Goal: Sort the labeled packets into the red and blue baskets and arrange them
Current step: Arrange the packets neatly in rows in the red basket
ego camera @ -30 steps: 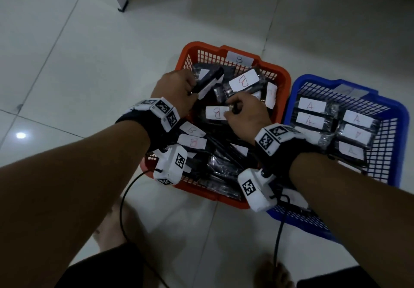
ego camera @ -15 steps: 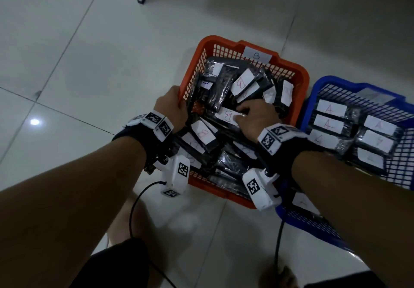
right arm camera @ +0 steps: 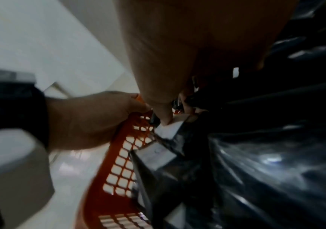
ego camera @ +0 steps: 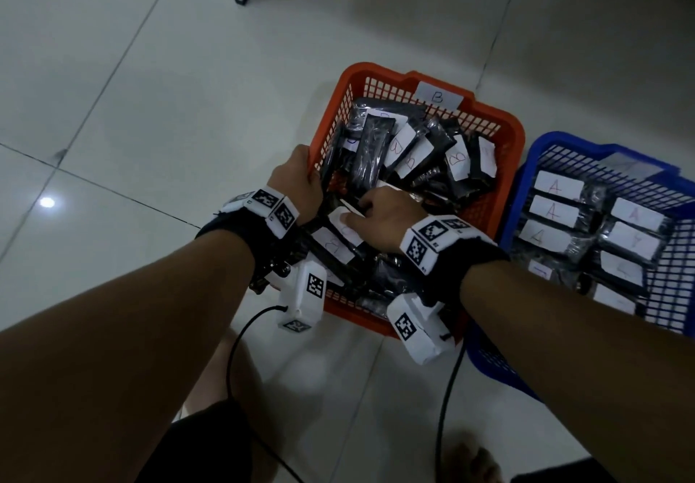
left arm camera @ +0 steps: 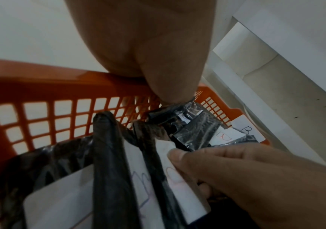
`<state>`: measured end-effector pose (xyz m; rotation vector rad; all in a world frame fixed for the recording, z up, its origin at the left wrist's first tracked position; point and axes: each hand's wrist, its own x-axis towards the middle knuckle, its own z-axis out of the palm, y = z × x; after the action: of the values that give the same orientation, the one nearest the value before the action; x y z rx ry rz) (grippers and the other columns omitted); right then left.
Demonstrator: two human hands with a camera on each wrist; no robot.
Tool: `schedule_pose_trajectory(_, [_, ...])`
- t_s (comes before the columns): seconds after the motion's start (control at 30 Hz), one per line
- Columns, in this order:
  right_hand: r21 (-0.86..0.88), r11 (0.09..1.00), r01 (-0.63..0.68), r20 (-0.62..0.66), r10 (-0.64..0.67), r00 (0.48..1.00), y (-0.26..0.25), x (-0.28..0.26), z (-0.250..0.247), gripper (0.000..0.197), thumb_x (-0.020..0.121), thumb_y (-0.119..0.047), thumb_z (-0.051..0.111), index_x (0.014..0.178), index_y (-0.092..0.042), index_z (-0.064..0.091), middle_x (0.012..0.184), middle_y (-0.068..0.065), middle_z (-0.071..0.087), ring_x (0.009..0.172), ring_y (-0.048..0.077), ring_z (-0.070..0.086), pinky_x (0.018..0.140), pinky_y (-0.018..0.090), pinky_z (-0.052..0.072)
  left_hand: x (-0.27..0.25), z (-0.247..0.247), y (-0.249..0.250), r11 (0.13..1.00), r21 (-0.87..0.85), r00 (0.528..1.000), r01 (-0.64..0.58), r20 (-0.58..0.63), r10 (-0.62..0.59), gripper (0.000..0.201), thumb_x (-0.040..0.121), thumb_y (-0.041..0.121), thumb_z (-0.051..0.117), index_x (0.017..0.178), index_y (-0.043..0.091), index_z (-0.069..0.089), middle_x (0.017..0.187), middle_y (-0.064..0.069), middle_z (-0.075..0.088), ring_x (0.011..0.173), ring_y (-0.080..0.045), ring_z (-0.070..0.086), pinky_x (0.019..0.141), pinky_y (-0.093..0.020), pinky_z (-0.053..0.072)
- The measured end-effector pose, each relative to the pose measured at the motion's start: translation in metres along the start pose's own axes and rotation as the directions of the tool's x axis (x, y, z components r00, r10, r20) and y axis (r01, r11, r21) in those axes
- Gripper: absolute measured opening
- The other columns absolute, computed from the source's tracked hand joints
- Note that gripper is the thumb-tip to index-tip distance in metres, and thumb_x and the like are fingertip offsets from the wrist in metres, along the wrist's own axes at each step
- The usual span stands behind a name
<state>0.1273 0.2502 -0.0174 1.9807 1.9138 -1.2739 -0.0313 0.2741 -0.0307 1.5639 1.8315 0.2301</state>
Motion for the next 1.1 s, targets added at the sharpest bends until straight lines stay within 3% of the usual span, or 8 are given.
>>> schedule_pose_trajectory(0.3, [0.392, 0.919, 0.030, 0.027, -0.044, 0.999, 0.011, -0.015, -0.019, 0.020, 0.082, -0.034, 0.075, 0.098, -0.026, 0.064, 0.084, -0.004, 0.068, 0.075, 0.013, 0.066, 0.068, 0.028, 0.053, 0.002, -0.014, 0.017, 0.951, 0.214, 0.935, -0.224, -0.228, 0.272, 0.059, 0.081, 0.030, 0.067, 0.134, 0.016, 0.046, 0.123, -0.010, 0.049, 0.108, -0.028, 0.054, 0.081, -0.041, 0.053])
schedule_pose_trajectory(0.47, [0.474, 0.876, 0.086, 0.026, -0.112, 0.993, 0.018, -0.029, -0.018, 0.013, 0.084, -0.020, 0.073, 0.094, -0.023, 0.065, 0.060, -0.015, 0.060, 0.061, 0.005, 0.059, 0.063, 0.028, 0.052, 0.022, -0.021, 0.037, 0.938, 0.304, 0.971, -0.169, -0.112, 0.212, 0.070, 0.078, 0.035, 0.070, 0.139, 0.022, 0.038, 0.123, -0.012, 0.047, 0.110, -0.033, 0.052, 0.082, -0.045, 0.050])
schedule_pose_trajectory(0.63, [0.501, 0.865, 0.042, 0.076, -0.092, 0.993, 0.021, -0.040, -0.007, 0.014, 0.088, -0.021, 0.070, 0.095, -0.029, 0.062, 0.079, -0.001, 0.069, 0.067, 0.010, 0.064, 0.065, 0.029, 0.055, 0.031, -0.018, 0.035, 0.906, 0.383, 0.975, -0.182, -0.051, 0.218, 0.083, 0.079, 0.036, 0.072, 0.146, 0.033, 0.025, 0.130, -0.011, 0.044, 0.113, -0.032, 0.051, 0.082, -0.045, 0.051])
schedule_pose_trajectory(0.73, [0.757, 0.644, -0.110, 0.059, 0.101, 0.993, 0.027, -0.037, -0.010, 0.013, 0.090, -0.017, 0.066, 0.102, -0.021, 0.068, 0.105, 0.011, 0.071, 0.095, 0.026, 0.068, 0.083, 0.044, 0.059, 0.030, -0.019, 0.035, 0.818, 0.495, 0.919, -0.292, -0.092, 0.384, 0.070, 0.076, 0.037, 0.072, 0.139, 0.026, 0.042, 0.134, -0.014, 0.043, 0.117, -0.034, 0.047, 0.088, -0.046, 0.048])
schedule_pose_trajectory(0.83, [0.902, 0.406, -0.149, 0.041, 0.263, 0.964, 0.040, -0.033, -0.017, 0.018, 0.092, -0.013, 0.062, 0.107, -0.007, 0.067, 0.108, 0.014, 0.069, 0.099, 0.028, 0.068, 0.082, 0.044, 0.059, 0.030, -0.017, 0.043, 0.767, 0.479, 0.847, -0.426, -0.086, 0.524, 0.052, 0.077, 0.033, 0.072, 0.124, 0.014, 0.060, 0.121, -0.014, 0.055, 0.111, -0.033, 0.051, 0.089, -0.045, 0.047])
schedule_pose_trajectory(0.93, [0.716, 0.697, -0.024, -0.213, 0.251, 0.944, 0.055, -0.029, -0.021, 0.022, 0.090, -0.022, 0.059, 0.103, -0.006, 0.066, 0.091, 0.016, 0.068, 0.084, 0.029, 0.067, 0.077, 0.039, 0.058, 0.031, -0.011, 0.057, 0.834, 0.386, 0.899, -0.395, -0.023, 0.437, 0.043, 0.081, 0.027, 0.071, 0.120, 0.010, 0.061, 0.116, -0.013, 0.061, 0.105, -0.033, 0.058, 0.085, -0.043, 0.051])
schedule_pose_trajectory(1.0, [0.468, 0.881, 0.071, -0.339, 0.104, 0.935, 0.059, -0.034, -0.025, 0.025, 0.096, -0.021, 0.052, 0.115, -0.016, 0.067, 0.092, -0.002, 0.066, 0.084, 0.016, 0.062, 0.078, 0.026, 0.048, 0.034, -0.007, 0.066, 0.854, 0.414, 0.940, -0.315, 0.014, 0.340, 0.037, 0.082, 0.021, 0.068, 0.116, 0.007, 0.061, 0.108, -0.016, 0.064, 0.096, -0.036, 0.064, 0.079, -0.040, 0.052])
schedule_pose_trajectory(1.1, [0.244, 0.958, 0.154, -0.228, -0.097, 0.969, 0.059, -0.042, -0.026, 0.028, 0.098, -0.018, 0.048, 0.117, -0.021, 0.069, 0.095, -0.007, 0.068, 0.073, 0.009, 0.062, 0.067, 0.018, 0.047, 0.034, -0.004, 0.077, 0.852, 0.472, 0.973, -0.229, 0.098, 0.207, 0.028, 0.082, 0.009, 0.063, 0.109, 0.000, 0.060, 0.100, -0.018, 0.065, 0.093, -0.037, 0.065, 0.073, -0.037, 0.050])
